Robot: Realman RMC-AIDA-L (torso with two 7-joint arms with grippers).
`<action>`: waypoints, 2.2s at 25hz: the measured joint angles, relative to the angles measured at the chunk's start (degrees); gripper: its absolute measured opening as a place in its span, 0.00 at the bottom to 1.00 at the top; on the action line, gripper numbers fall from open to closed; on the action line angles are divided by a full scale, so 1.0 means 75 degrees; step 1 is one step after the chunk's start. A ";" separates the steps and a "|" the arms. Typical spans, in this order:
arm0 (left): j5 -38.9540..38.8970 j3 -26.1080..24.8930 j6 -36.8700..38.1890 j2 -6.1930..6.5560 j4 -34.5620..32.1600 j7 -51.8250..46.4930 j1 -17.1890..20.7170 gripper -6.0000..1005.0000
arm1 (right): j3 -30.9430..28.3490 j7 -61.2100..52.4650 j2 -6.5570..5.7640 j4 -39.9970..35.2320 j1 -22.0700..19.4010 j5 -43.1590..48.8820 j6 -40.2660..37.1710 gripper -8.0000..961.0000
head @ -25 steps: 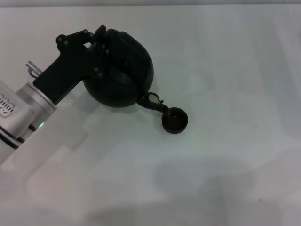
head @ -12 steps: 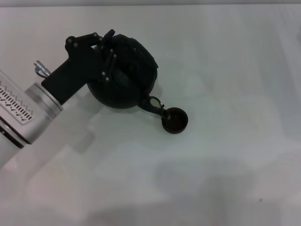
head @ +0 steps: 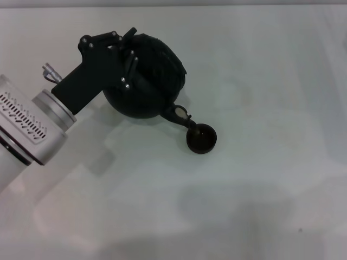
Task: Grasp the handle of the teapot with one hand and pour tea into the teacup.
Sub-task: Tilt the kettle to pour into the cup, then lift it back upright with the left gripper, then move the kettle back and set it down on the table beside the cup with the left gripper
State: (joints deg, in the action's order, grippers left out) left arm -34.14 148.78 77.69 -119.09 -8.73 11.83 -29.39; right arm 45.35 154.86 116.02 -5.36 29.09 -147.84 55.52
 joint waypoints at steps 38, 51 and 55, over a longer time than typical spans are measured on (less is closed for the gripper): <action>-0.0183 -0.0021 -0.0191 0.0000 -0.0105 -0.0805 0.0033 0.11 | 0.0026 0.0000 0.0000 0.0005 0.0001 -0.0011 0.0073 0.82; -0.1535 -0.0021 -0.0337 -0.0037 -0.0859 -0.2256 0.0786 0.11 | 0.0044 0.0000 -0.0001 0.0097 0.0000 0.0001 0.0072 0.82; -0.2118 -0.0015 -0.0394 -0.0051 -0.1190 -0.2253 0.1134 0.11 | 0.0042 0.0000 -0.0001 0.0110 0.0000 0.0001 0.0073 0.82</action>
State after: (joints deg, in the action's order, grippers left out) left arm -50.03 148.66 74.73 -119.48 -17.66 -5.08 -20.89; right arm 45.66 154.86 116.01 -4.53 29.09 -147.83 56.07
